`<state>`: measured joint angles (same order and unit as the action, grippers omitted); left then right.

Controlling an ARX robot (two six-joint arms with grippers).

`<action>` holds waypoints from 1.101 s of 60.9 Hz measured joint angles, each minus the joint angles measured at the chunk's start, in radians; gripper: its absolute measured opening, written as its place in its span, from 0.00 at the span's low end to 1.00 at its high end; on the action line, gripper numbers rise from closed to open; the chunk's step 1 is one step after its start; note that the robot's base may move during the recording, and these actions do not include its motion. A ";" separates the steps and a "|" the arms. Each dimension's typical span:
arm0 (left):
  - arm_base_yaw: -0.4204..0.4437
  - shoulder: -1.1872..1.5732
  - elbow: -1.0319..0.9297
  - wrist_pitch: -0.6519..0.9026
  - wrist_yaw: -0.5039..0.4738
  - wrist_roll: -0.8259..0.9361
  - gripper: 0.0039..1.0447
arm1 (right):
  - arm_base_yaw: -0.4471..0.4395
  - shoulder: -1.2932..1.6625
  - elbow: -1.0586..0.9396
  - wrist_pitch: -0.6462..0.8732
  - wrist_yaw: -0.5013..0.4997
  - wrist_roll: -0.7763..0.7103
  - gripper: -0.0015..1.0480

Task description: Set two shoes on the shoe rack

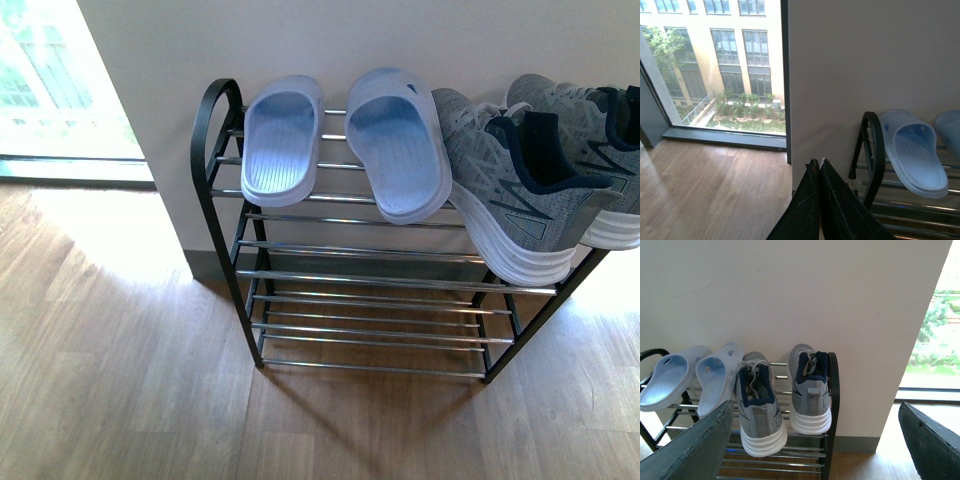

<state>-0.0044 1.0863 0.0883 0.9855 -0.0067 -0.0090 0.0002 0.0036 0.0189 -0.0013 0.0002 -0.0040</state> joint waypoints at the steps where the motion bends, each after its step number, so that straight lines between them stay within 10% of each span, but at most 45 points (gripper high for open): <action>1: 0.001 -0.017 -0.005 -0.011 0.001 0.000 0.01 | 0.000 0.000 0.000 0.000 0.000 0.000 0.91; 67: 0.001 -0.755 -0.076 -0.654 0.006 0.001 0.01 | 0.000 0.000 0.000 0.000 0.000 0.000 0.91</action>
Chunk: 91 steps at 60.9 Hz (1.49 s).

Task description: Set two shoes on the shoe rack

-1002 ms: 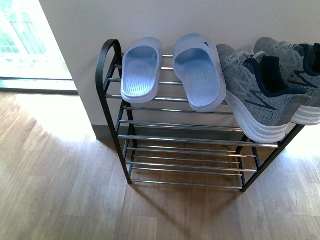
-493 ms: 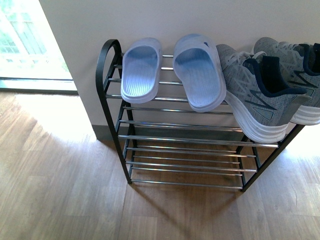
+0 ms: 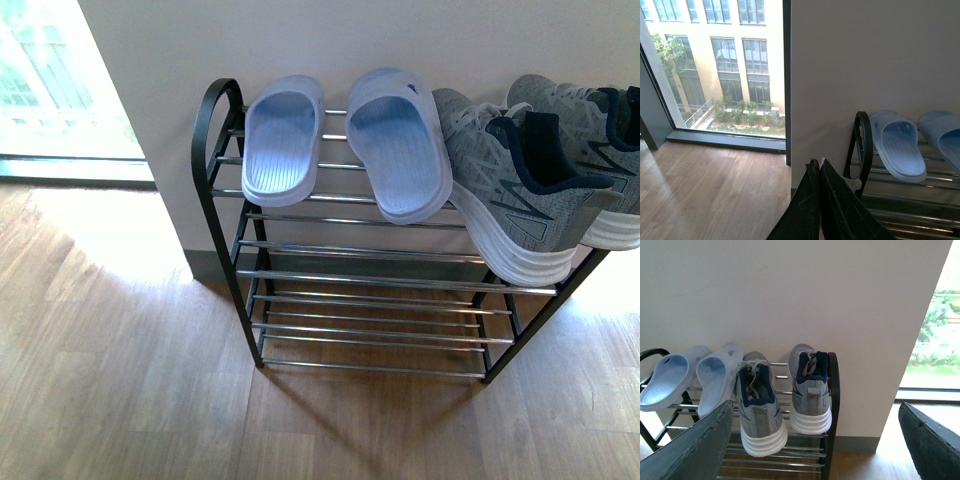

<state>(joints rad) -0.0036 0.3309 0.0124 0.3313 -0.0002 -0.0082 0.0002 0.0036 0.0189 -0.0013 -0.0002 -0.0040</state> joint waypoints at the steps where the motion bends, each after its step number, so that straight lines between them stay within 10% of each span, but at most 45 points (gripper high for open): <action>1: 0.000 -0.008 0.000 -0.008 0.000 0.000 0.01 | 0.000 0.000 0.000 0.000 0.000 0.000 0.91; 52: 0.001 -0.314 0.000 -0.332 0.000 0.000 0.01 | 0.000 -0.001 0.000 0.000 0.000 0.000 0.91; 84: 0.001 -0.315 0.000 -0.332 0.000 0.000 0.93 | 0.000 0.000 0.000 0.000 0.000 0.000 0.91; 91: 0.001 -0.315 0.000 -0.332 0.000 0.002 0.91 | 0.000 0.000 0.000 0.000 0.000 0.000 0.91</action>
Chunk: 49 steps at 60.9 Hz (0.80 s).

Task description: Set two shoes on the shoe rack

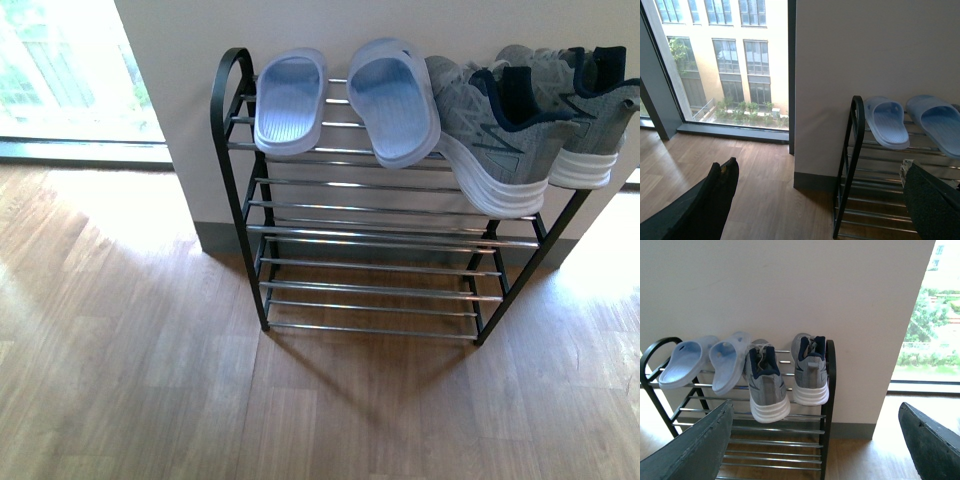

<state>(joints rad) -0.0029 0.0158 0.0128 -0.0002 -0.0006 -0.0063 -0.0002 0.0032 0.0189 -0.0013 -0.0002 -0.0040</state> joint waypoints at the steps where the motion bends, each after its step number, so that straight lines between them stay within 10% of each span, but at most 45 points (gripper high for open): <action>1: 0.000 0.000 0.000 0.000 0.000 0.000 0.91 | 0.000 0.000 0.000 0.000 0.000 0.000 0.91; 49: 0.000 0.000 0.000 0.000 0.000 0.000 0.91 | 0.000 0.000 0.000 0.000 0.002 0.001 0.91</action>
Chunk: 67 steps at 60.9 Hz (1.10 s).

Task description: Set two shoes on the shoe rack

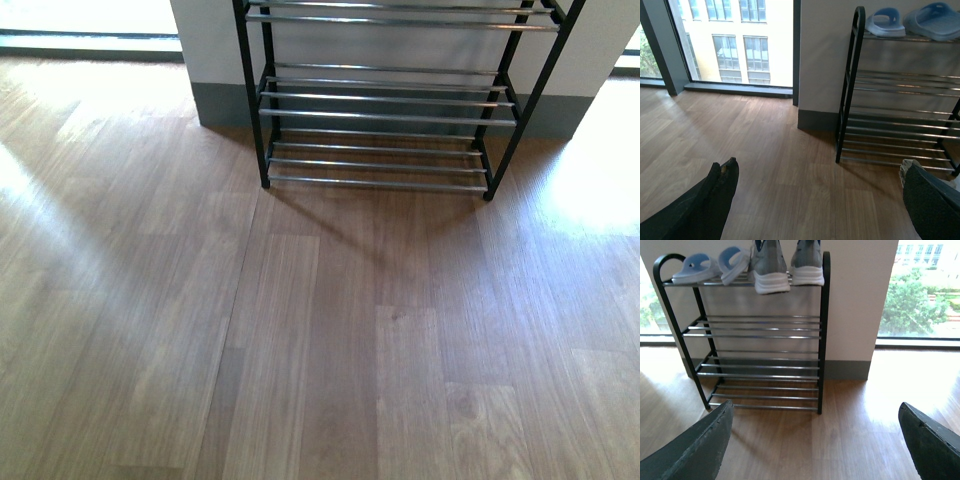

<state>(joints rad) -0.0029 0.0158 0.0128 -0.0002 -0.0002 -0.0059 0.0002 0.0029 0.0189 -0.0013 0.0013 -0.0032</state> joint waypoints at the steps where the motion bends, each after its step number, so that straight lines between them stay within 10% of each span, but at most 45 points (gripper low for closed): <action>1: 0.000 0.000 0.000 0.000 0.000 0.000 0.91 | 0.000 0.000 0.000 0.000 0.000 0.000 0.91; 67: 0.000 0.000 0.000 0.000 -0.002 0.001 0.91 | 0.000 0.000 0.000 0.000 -0.002 0.000 0.91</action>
<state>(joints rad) -0.0029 0.0158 0.0128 -0.0002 -0.0017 -0.0051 -0.0002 0.0029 0.0189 -0.0013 -0.0006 -0.0032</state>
